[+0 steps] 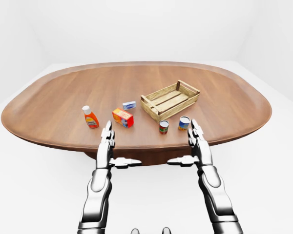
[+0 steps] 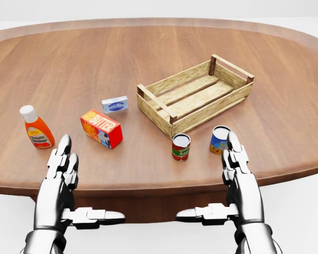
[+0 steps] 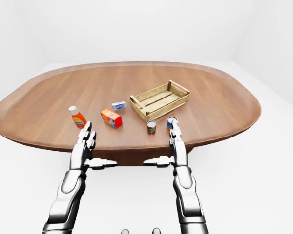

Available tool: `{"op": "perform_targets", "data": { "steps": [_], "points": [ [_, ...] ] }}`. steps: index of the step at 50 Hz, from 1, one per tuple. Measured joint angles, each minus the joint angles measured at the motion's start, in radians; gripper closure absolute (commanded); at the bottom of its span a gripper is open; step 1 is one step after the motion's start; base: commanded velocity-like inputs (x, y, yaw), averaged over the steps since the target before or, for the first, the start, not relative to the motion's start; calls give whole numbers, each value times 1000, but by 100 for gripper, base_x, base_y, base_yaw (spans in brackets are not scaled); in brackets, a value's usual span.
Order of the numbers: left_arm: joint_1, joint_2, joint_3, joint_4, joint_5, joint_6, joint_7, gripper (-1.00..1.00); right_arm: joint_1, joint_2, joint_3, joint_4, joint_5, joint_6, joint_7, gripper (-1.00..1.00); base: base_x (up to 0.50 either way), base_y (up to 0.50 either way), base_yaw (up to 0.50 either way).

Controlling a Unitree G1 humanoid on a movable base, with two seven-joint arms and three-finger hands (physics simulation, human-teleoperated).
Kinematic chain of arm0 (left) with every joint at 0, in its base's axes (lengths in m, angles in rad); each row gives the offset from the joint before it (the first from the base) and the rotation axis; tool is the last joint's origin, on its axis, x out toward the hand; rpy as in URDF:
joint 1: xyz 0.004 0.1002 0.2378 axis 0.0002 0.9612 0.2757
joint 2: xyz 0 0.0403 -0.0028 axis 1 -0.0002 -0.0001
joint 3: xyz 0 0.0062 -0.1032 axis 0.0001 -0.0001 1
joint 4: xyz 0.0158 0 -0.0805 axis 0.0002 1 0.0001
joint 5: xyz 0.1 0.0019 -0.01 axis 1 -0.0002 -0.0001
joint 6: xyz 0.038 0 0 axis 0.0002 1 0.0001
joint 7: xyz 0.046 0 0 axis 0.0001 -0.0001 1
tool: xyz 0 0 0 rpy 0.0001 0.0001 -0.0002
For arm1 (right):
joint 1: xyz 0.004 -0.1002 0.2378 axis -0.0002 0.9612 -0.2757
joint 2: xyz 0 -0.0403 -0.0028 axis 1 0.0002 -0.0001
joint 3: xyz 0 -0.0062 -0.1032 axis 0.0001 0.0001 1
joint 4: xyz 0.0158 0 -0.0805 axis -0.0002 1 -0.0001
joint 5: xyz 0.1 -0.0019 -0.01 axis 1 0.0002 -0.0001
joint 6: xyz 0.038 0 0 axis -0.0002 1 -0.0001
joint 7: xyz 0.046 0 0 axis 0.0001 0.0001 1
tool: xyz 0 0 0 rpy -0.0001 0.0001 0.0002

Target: Pick up the tomato sauce, and put it in the wooden tray.

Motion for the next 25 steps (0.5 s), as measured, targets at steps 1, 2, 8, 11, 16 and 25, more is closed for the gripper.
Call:
{"op": "perform_targets", "data": {
  "steps": [1, 2, 8, 11, 16, 25],
  "points": [
    [0, 1, 2, -2, -1, 2, -3, -100, 0, -1, -2, -1, 1, 1, 3, -100, 0, 0, 0],
    [0, 2, 4, -3, -2, 3, -6, -100, 1, -2, -4, -2, 2, 1, 6, -100, 0, 0, 0],
    [-3, 6, 13, -3, -5, 7, -17, -100, 2, -7, -13, -18, 6, 15, 17, -100, 0, 0, 0],
    [-5, 8, 15, -2, -5, 8, -20, -100, 4, -9, -17, -31, 9, 25, 22, -100, 0, 0, 0],
    [-6, 9, 18, 3, -3, 7, -23, -100, 11, -11, -21, -73, 13, 56, 28, -100, 0, 0, 0],
    [-1, 11, 19, 12, 5, -5, -24, -100, 31, -12, -26, -179, 20, 85, 38, -100, 0, 0, 0]
  ]
}}
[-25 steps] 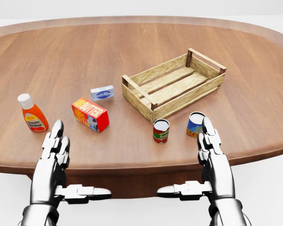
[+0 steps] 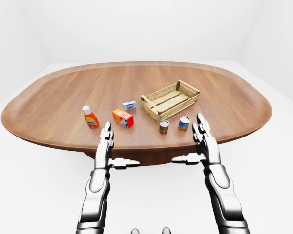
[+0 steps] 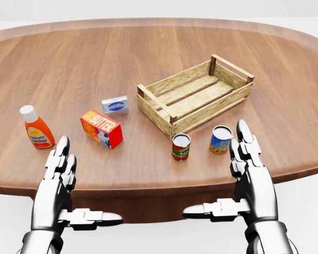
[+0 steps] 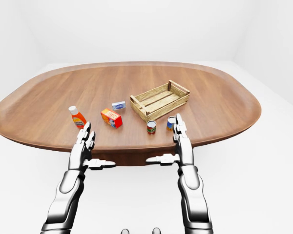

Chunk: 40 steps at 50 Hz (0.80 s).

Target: Pick up the tomato sauce, and put it in the wooden tray.

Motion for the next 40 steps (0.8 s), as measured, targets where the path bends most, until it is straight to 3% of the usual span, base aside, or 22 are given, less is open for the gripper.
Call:
{"op": "perform_targets", "data": {
  "steps": [16, 35, 40],
  "points": [
    [12, 2, 5, -33, 7, 5, 0, -100, 20, -1, -13, -140, 13, 0, 12, -100, 0, 0, 0],
    [18, 4, 18, -105, 0, 36, 2, -100, 42, 1, -19, -277, 20, 0, 20, -100, 0, 0, 0],
    [23, 4, 18, -121, -1, 44, 2, -100, 54, 3, -22, -314, 31, 0, 28, -100, 42, 0, 0]
  ]
}}
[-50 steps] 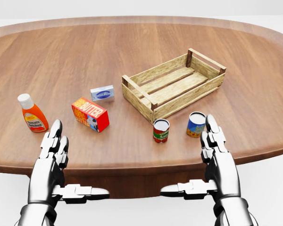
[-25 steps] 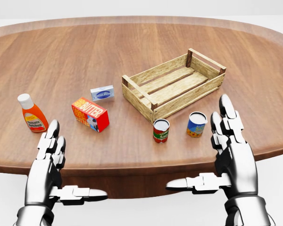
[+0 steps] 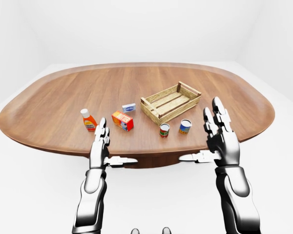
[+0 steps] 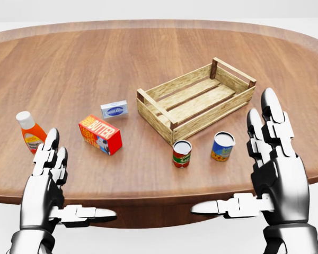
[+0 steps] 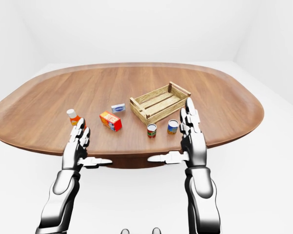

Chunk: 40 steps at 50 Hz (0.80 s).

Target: Pick up the tomato sauce, and put it in the wooden tray.

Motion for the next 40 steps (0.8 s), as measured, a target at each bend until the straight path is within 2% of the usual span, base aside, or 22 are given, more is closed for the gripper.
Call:
{"op": "perform_targets", "data": {
  "steps": [18, 33, 40],
  "points": [
    [1, -2, -2, -37, -3, 17, 0, -100, 11, 2, -2, -50, 12, 0, 12, -100, 50, 0, 0],
    [2, -3, -5, -44, -3, 19, 0, -100, 11, 2, 1, -34, 7, 0, 15, -100, 50, 0, 0],
    [1, -4, -7, -43, -3, 19, -1, -100, 5, 1, 0, -18, 2, 0, 12, -100, 12, 0, 0]
  ]
}}
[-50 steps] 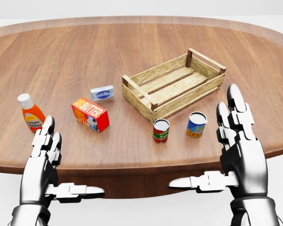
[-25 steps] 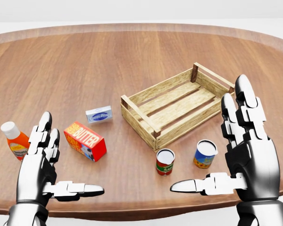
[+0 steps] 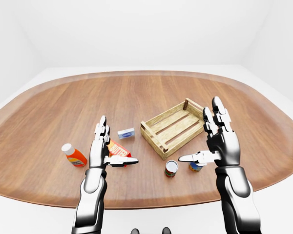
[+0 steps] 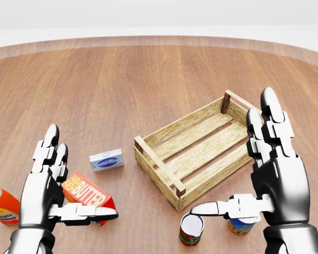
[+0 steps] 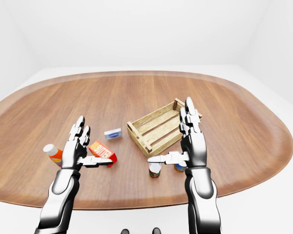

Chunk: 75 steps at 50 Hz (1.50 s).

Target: Pick up the tomato sauce, and put it in the wooden tray.

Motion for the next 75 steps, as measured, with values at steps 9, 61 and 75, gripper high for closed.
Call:
{"op": "perform_targets", "data": {
  "steps": [9, 61, 75],
  "points": [
    [-2, 0, -1, 0, 0, 0, -1, -100, -2, -2, -1, 12, -5, 0, 0, -100, 0, 6, 0],
    [-4, 0, -3, 0, -2, 0, -1, -100, 9, 2, 13, 5, -12, 0, 3, -100, 8, 13, 0],
    [-10, -1, -4, 2, -2, 0, -1, -100, 9, 2, 14, 3, -17, 0, 10, -100, 19, 0, 0]
  ]
}}
